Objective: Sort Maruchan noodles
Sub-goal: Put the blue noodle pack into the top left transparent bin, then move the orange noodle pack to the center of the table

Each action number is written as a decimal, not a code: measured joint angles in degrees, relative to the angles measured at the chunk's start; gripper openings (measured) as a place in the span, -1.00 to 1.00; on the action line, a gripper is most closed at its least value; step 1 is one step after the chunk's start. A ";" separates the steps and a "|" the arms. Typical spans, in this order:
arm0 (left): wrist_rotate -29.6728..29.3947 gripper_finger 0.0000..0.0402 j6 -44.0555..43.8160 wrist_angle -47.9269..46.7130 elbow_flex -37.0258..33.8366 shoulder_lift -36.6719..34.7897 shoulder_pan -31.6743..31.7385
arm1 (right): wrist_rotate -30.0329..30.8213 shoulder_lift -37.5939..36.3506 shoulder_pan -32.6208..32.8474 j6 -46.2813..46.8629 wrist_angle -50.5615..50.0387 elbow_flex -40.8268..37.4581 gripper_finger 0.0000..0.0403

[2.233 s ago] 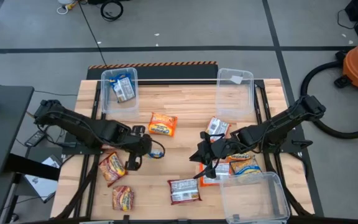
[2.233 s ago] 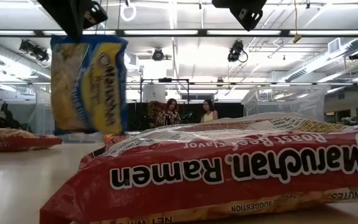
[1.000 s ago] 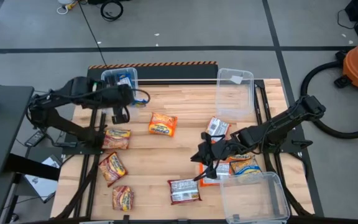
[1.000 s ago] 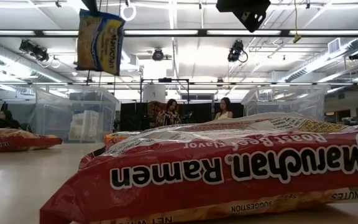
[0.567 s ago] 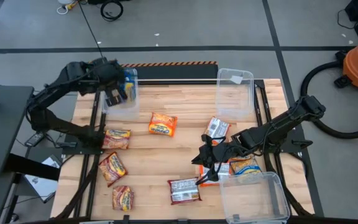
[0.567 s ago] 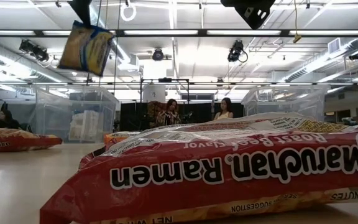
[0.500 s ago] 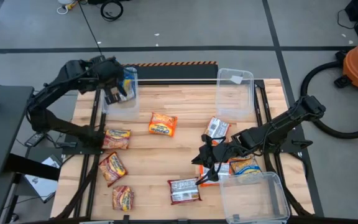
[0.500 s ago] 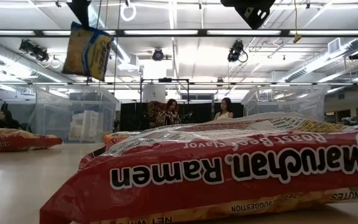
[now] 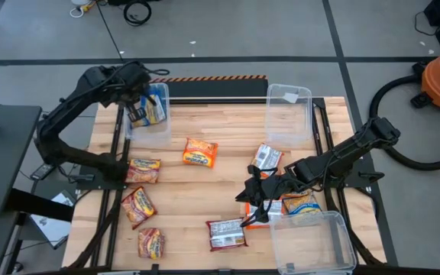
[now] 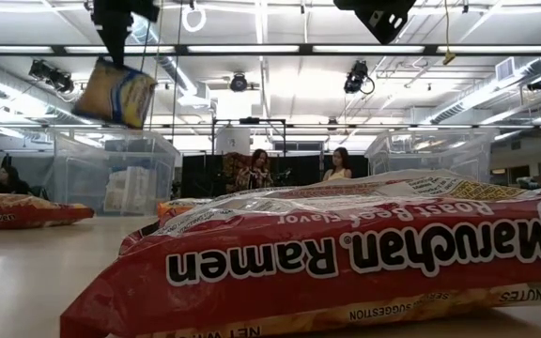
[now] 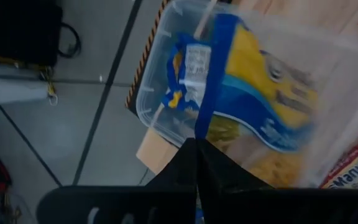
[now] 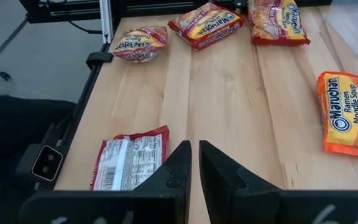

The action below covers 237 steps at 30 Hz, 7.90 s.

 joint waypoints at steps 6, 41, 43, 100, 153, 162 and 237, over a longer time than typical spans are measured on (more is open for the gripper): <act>1.43 -0.99 2.98 6.18 -7.56 0.00 3.73 | 0.00 0.00 0.00 0.01 0.00 0.00 -0.81; 10.68 -0.98 9.94 32.75 -29.45 1.18 9.96 | 1.03 0.00 -0.22 -0.16 0.00 0.00 -0.81; 11.62 -0.98 11.68 33.49 -30.30 1.18 10.45 | 1.03 0.00 -0.20 -0.16 -0.02 0.00 -0.81; 7.32 -0.98 23.38 38.49 -32.77 1.11 12.64 | 1.57 0.00 -2.32 -0.18 -0.15 0.00 -0.81; 5.24 -0.80 26.72 42.01 -36.03 0.87 11.65 | 2.47 0.00 -2.21 0.22 -0.13 0.01 -0.81; 4.26 -0.62 27.71 42.08 -36.01 0.87 11.64 | 2.89 0.00 -2.21 -1.58 -0.14 0.00 -0.81; 31.28 -0.72 -10.15 58.61 -30.68 0.06 -56.17 | -7.31 0.52 -4.05 63.83 -49.54 8.68 -0.88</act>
